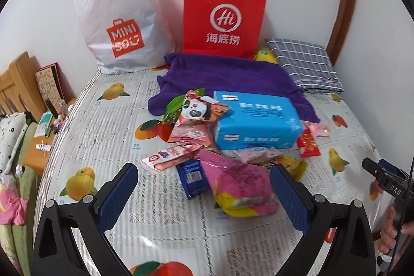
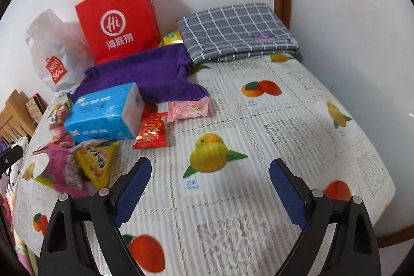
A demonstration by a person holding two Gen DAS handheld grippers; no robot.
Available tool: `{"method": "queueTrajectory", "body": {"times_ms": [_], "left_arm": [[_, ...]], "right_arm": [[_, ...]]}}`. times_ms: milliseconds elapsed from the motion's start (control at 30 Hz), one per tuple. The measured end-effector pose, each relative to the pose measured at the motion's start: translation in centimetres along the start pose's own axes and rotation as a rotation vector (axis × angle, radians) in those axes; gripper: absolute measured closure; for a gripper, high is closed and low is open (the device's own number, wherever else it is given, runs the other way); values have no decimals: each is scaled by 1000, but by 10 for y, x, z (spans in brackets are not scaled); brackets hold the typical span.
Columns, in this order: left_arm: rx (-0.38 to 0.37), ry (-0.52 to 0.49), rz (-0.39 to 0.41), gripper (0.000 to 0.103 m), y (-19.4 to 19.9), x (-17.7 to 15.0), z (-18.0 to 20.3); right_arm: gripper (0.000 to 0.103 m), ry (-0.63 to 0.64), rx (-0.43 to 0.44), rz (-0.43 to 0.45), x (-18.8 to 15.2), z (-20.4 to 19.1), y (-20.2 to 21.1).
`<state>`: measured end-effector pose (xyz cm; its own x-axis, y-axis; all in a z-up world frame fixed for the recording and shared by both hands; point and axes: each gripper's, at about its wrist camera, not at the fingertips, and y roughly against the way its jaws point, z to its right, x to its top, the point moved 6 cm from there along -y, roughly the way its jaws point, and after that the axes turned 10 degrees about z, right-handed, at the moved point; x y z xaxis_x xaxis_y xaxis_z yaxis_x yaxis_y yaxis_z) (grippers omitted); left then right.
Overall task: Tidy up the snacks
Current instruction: 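Reach the right gripper to the pink wrapped candy and close on it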
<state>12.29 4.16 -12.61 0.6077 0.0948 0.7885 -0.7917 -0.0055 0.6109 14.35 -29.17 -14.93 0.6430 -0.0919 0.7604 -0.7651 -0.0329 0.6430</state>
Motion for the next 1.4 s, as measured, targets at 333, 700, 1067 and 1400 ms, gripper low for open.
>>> {"method": "queueTrajectory", "body": {"times_ms": [333, 700, 1067, 1400], "left_arm": [[31, 51, -22, 1, -37, 10, -28], [66, 83, -44, 1, -65, 14, -53], [57, 110, -67, 1, -82, 12, -58], [52, 124, -58, 1, -77, 10, -63]], "right_arm": [[11, 4, 67, -38, 25, -13, -73], [11, 27, 57, -118, 31, -33, -145], [12, 56, 19, -138, 33, -37, -169], [51, 115, 32, -121, 38, -42, -165]]}}
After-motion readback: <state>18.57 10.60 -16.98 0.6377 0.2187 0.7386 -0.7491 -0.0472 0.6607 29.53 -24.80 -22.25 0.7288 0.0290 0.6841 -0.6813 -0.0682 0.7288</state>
